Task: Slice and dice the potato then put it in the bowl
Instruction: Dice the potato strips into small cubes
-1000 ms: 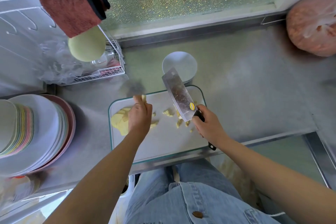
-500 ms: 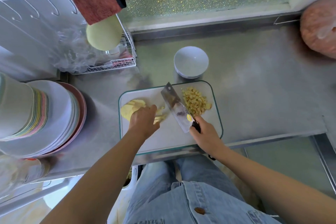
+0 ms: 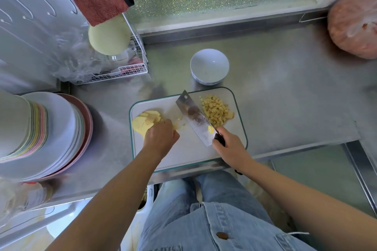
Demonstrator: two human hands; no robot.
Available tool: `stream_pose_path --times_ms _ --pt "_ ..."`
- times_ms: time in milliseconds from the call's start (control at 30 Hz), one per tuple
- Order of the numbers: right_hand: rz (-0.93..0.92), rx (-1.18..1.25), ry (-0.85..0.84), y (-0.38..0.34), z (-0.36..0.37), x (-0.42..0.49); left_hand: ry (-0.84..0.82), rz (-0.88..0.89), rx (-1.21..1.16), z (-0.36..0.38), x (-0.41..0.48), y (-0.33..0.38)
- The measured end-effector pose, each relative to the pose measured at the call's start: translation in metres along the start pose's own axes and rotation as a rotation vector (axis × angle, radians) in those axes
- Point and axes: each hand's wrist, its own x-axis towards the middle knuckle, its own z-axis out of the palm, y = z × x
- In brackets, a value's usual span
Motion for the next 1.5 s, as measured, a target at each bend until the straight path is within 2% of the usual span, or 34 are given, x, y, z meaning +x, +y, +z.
stream_pose_path --times_ms 100,200,433,633,733,867,967,1100,1267,1400,1500 --pt "0.002 0.002 -0.014 -0.001 0.004 0.000 0.030 -0.066 -0.182 -0.003 -0.001 -0.003" --pt "0.006 0.012 -0.003 0.000 0.005 0.001 0.056 -0.090 -0.249 -0.004 -0.004 -0.003" --pt "-0.001 0.006 0.010 -0.002 -0.003 0.001 -0.078 -0.067 -0.051 -0.001 -0.002 0.014" --pt "0.013 0.022 -0.021 0.002 -0.001 0.001 -0.141 -0.088 -0.028 0.000 0.000 0.017" --pt "-0.001 0.015 -0.039 0.002 0.002 0.001 -0.078 -0.134 -0.157 -0.004 -0.003 0.013" --pt "-0.039 -0.037 -0.071 0.001 0.009 -0.002 0.094 -0.276 -0.398 -0.009 -0.009 -0.002" --pt "-0.035 -0.090 -0.082 0.007 0.014 -0.005 0.053 -0.251 -0.450 -0.008 -0.010 -0.004" --pt "-0.011 -0.143 0.003 0.020 0.005 -0.005 -0.065 -0.222 -0.480 -0.001 -0.009 0.007" --pt "-0.011 -0.179 0.145 0.023 -0.026 0.006 -0.046 -0.248 -0.497 -0.002 -0.008 0.011" --pt "-0.079 -0.167 0.043 0.019 -0.027 0.004 -0.058 -0.230 -0.495 -0.003 -0.010 0.011" --pt "-0.133 -0.278 -0.054 0.022 -0.026 0.004 -0.066 -0.235 -0.485 -0.002 -0.009 0.010"
